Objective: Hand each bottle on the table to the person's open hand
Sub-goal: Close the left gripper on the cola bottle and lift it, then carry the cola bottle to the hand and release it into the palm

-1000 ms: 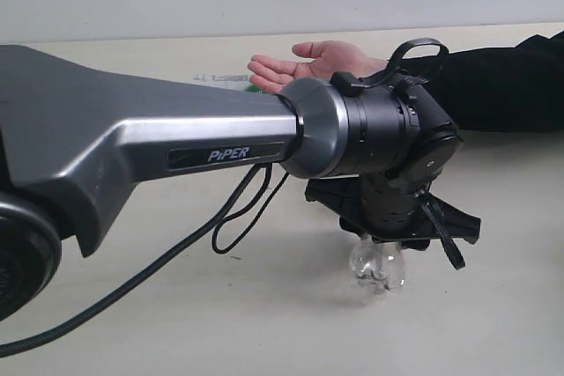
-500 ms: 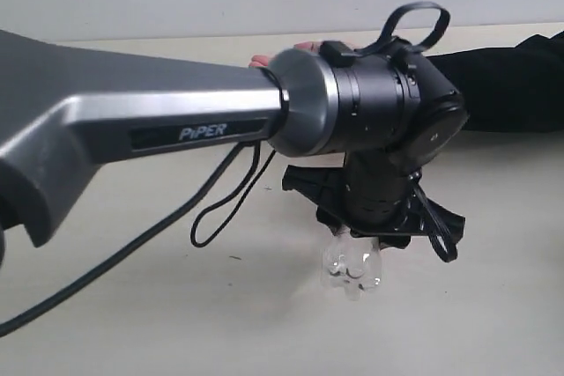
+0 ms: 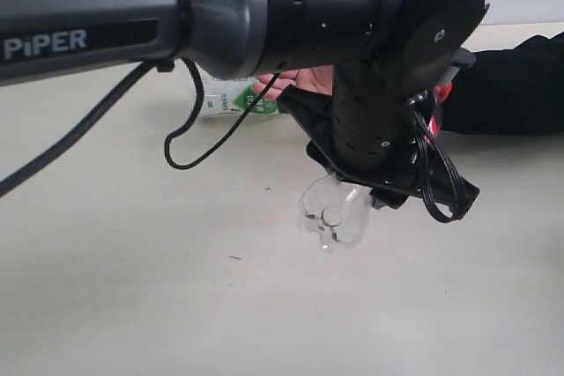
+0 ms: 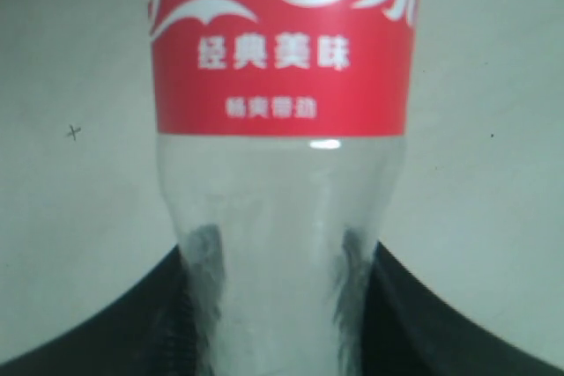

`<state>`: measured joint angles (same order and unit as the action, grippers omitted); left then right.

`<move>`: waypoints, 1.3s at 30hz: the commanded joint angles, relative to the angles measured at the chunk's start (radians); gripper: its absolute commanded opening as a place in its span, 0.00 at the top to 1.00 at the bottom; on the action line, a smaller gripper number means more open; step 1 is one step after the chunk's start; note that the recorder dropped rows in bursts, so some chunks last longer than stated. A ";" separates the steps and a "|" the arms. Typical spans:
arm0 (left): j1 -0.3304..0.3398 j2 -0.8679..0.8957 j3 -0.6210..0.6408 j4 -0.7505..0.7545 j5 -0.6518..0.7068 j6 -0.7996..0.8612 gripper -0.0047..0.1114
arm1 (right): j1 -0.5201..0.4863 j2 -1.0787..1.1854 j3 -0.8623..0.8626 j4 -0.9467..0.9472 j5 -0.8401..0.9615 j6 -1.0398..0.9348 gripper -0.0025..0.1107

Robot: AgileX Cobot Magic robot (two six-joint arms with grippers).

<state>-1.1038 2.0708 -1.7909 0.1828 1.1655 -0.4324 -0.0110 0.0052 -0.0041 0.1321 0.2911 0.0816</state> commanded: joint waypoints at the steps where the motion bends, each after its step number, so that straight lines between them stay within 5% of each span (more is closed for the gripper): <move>1: -0.004 -0.035 0.001 0.049 -0.065 0.089 0.96 | 0.000 -0.005 0.004 -0.001 -0.006 -0.001 0.98; 17: 0.099 -0.061 0.001 0.234 -0.188 0.137 0.96 | 0.000 -0.005 0.004 -0.001 -0.006 -0.001 0.98; 25: 0.222 -0.061 0.001 0.221 -0.408 0.036 0.96 | 0.015 -0.005 0.004 -0.001 -0.006 -0.001 0.98; 39: 0.304 -0.018 0.001 0.195 -0.476 0.007 0.96 | 0.023 -0.005 0.004 -0.001 -0.006 -0.001 0.98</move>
<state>-0.8155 2.0488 -1.7909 0.3966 0.7210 -0.4185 0.0105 0.0052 -0.0041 0.1321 0.2911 0.0816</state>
